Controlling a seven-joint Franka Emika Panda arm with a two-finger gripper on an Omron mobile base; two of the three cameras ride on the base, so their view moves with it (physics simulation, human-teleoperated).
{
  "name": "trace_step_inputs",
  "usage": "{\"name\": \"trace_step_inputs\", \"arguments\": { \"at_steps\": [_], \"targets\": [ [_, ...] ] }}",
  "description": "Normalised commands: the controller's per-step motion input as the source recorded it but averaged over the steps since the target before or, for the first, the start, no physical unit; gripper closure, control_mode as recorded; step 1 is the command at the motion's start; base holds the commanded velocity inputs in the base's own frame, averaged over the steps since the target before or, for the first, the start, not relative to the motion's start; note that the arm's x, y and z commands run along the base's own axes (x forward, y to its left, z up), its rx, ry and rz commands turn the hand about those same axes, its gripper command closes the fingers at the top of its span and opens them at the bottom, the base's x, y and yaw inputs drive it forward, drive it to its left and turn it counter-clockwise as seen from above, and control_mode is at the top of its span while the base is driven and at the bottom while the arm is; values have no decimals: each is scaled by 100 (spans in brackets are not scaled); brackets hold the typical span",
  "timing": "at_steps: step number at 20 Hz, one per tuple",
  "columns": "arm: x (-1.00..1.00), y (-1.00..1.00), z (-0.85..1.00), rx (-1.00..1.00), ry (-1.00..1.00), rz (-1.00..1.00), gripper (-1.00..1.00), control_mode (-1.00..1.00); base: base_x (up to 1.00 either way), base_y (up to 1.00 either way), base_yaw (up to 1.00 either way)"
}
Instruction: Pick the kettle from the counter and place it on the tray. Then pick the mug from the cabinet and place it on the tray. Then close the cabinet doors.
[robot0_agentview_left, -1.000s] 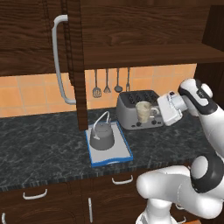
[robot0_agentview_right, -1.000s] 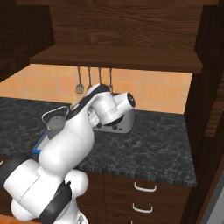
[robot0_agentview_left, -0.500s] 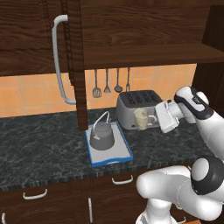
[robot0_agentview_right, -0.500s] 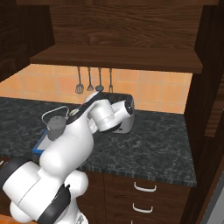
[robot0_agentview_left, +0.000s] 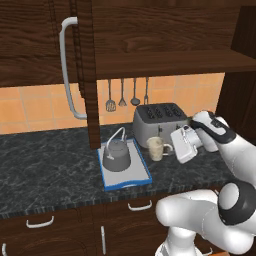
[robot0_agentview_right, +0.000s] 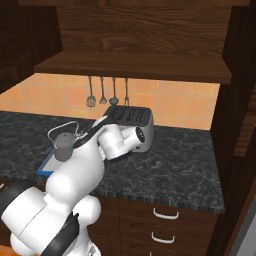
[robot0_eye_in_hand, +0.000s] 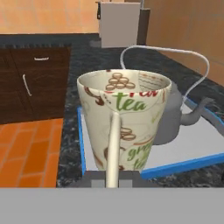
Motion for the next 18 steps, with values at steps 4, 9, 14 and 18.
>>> {"name": "trace_step_inputs", "arguments": {
  "at_steps": [4,9,14,18],
  "targets": [
    [-4,45,-36,2,8,0,100,-100,0,0,0],
    [-1,43,-32,5,2,0,100,-100,0,0,0],
    [0,37,-35,3,0,0,100,-100,0,0,0],
    [9,10,-31,1,0,0,100,-100,0,0,0]
  ]
}}
